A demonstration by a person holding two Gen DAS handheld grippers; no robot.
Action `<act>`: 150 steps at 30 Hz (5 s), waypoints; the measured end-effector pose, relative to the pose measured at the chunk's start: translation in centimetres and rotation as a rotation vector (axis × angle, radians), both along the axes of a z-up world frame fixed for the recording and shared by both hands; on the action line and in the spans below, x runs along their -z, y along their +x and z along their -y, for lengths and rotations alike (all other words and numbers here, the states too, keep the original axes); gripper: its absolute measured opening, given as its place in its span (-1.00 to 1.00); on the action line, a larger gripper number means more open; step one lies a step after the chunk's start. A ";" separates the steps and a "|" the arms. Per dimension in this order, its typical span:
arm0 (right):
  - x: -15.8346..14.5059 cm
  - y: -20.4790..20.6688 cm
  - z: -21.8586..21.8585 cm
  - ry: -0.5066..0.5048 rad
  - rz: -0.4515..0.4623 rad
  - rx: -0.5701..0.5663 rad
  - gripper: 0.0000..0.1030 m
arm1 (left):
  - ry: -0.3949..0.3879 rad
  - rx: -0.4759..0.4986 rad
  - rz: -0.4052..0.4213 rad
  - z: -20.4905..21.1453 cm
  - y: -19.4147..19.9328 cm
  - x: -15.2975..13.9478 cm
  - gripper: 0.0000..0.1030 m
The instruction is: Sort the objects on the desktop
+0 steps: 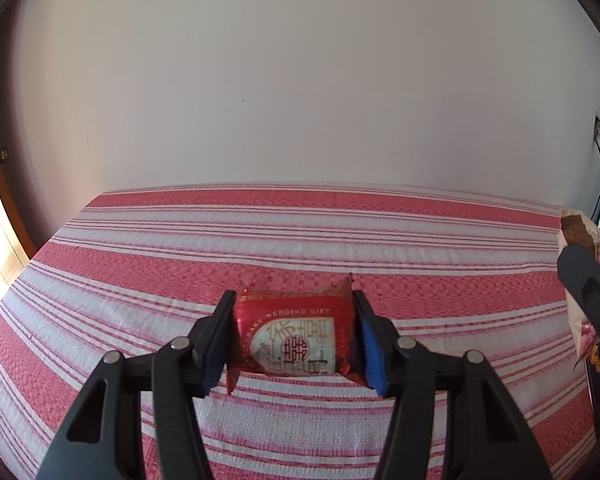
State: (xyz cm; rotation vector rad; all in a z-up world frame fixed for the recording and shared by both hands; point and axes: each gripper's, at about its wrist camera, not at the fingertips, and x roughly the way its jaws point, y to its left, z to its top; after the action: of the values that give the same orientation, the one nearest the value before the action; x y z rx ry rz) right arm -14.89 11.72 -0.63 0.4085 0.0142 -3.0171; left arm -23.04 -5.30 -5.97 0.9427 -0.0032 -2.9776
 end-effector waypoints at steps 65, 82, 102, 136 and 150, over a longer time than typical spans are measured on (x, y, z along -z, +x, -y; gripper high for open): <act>-2.4 16.0 -10.1 -0.113 -0.078 0.290 -0.18 | 0.029 0.328 -0.071 -13.8 12.2 -3.2 0.08; -3.4 19.4 -17.8 -0.097 -0.109 0.447 -0.18 | 0.006 0.490 -0.078 -21.4 15.3 -4.4 0.08; -5.1 13.8 -26.4 -0.068 0.048 0.490 -0.19 | 0.026 0.656 0.003 -29.8 15.7 -4.3 0.08; -4.7 9.9 -23.6 -0.216 0.275 0.498 0.94 | -0.056 0.459 -0.039 -25.6 13.4 -3.9 0.99; -5.2 13.4 -15.8 -0.220 0.126 0.505 0.94 | -0.111 0.300 -0.079 -18.1 13.4 -4.7 0.99</act>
State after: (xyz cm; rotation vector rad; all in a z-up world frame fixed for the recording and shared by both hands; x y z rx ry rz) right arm -1.51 27.50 4.53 0.6660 -0.4986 -3.4147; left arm -9.60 12.83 -1.28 0.8827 -0.3349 -3.2401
